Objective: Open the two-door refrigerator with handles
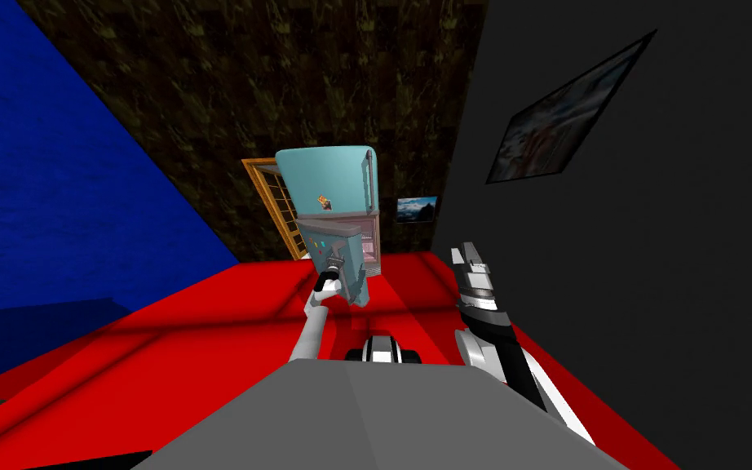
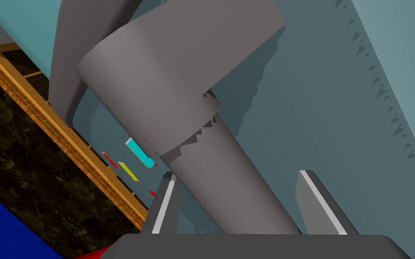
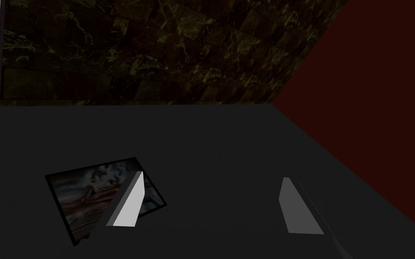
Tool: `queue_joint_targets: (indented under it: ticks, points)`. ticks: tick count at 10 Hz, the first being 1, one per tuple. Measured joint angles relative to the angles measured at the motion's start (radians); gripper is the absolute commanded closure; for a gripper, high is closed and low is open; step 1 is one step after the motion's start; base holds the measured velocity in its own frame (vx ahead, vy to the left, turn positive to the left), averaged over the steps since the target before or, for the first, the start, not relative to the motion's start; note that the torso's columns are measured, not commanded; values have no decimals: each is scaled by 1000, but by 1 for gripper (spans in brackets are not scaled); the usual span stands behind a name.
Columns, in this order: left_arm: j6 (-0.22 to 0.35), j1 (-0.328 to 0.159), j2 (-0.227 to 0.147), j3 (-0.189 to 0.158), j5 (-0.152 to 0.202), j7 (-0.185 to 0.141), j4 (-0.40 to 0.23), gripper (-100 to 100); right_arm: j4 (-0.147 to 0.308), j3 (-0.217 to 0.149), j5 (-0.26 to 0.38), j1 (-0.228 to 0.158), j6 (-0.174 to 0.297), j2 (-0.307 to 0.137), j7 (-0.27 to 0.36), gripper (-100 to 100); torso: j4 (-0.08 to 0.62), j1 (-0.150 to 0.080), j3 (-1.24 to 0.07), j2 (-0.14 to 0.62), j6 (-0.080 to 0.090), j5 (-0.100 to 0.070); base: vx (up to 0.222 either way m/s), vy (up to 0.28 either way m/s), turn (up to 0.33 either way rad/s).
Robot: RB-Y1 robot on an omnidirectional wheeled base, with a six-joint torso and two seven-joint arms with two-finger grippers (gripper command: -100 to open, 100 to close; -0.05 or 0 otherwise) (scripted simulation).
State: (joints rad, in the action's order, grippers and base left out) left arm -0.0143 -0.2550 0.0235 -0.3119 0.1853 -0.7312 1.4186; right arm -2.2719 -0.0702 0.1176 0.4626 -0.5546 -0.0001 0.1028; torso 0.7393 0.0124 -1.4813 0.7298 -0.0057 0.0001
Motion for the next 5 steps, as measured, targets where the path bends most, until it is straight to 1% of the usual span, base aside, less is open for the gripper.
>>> queue_joint_targets:
  ticks: [1,2,3,4,5]
  points:
    - [-8,-15,3,-6,20,29,-15,100,0,0,0,0,0,0,0,0,0,-2,2,2,0,0,-105,115,-4]
    - [-12,-21,4,-5,30,50,-26,100,0,0,0,0,0,0,0,0,-1,-5,-1,-3,-2,-1,-173,181,-170]
    - [-19,-43,5,-13,57,76,-52,100,0,0,0,0,0,0,0,0,0,-2,0,0,1,0,-228,240,-162]
    - [-22,-54,7,-16,81,103,-59,100,0,0,0,0,0,0,0,0,0,1,3,4,-1,1,-140,161,-49]
    - [-21,-57,7,-15,91,124,-66,100,0,0,0,0,0,0,0,0,0,-3,1,-1,-3,-1,-235,169,-192]
